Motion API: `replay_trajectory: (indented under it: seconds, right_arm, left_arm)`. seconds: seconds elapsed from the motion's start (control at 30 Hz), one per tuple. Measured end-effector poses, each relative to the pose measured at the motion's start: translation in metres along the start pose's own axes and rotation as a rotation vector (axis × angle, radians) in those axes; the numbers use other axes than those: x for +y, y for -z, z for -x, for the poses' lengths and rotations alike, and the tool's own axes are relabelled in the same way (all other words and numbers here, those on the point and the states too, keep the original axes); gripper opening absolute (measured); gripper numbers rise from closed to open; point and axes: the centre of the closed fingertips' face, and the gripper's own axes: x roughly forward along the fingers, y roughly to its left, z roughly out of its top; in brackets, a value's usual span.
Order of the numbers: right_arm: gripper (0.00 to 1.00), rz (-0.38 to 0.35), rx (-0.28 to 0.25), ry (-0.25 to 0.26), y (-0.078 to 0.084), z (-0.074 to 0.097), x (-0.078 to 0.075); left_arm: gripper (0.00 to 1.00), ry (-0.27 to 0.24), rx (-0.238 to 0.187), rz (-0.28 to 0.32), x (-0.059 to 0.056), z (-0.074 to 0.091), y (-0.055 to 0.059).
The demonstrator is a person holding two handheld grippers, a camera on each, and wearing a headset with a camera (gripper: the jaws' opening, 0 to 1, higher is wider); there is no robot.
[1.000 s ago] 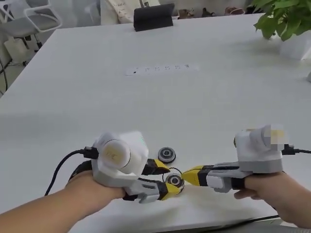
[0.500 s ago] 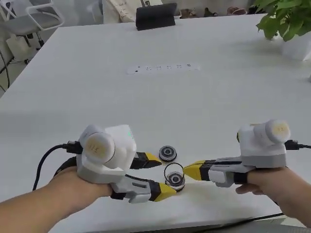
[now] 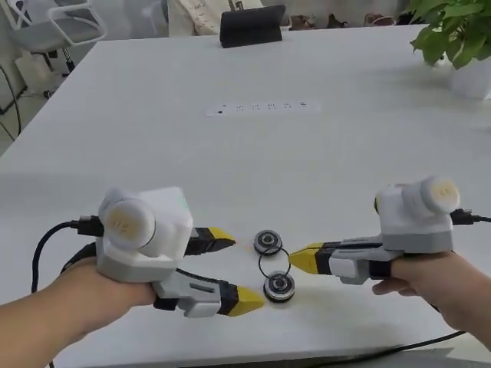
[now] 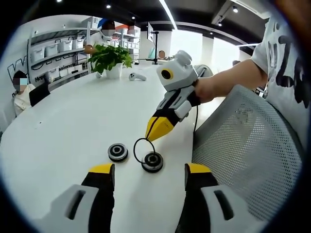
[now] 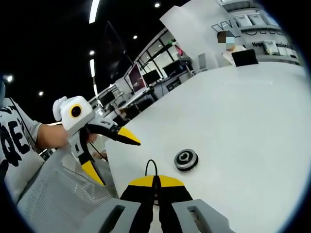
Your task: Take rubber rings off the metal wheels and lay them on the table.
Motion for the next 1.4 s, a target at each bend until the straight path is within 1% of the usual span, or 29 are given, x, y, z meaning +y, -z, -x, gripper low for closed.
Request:
replay_trajectory:
  seconds: [0.2, 0.3, 0.47, 0.63, 0.83, 0.97, 1.2, 1.4]
  right_arm:
    - [0.0, 0.022, 0.018, -0.018, -0.006, -0.006, 0.001]
    - [0.0, 0.037, 0.034, -0.028, -0.007, -0.01, 0.002]
    - [0.0, 0.059, 0.06, -0.044, -0.009, -0.017, 0.006]
    - [0.0, 0.074, 0.078, -0.058, -0.011, -0.024, 0.009]
    - [0.0, 0.101, 0.117, -0.075, -0.008, -0.033, 0.013]
    - [0.0, 0.112, 0.133, -0.078, -0.007, -0.039, 0.013]
    - [0.0, 0.133, 0.175, -0.09, -0.001, -0.048, 0.016]
    - [0.0, 0.151, 0.202, -0.09, 0.004, -0.055, 0.015]
  left_arm:
    - [0.63, -0.021, -0.015, 0.006, 0.004, 0.011, -0.001]
    - [0.69, -0.033, -0.019, 0.009, 0.007, 0.016, 0.0]
    - [0.74, -0.047, -0.022, 0.012, 0.009, 0.023, 0.002]
    - [0.79, -0.062, -0.035, 0.033, 0.013, 0.03, 0.005]
    - [0.85, -0.077, -0.028, 0.039, 0.016, 0.037, 0.01]
    - [0.91, -0.084, -0.036, 0.046, 0.017, 0.04, 0.01]
    - [0.95, -0.097, -0.034, 0.046, 0.019, 0.044, 0.011]
    - [0.99, -0.106, -0.033, 0.051, 0.021, 0.047, 0.013]
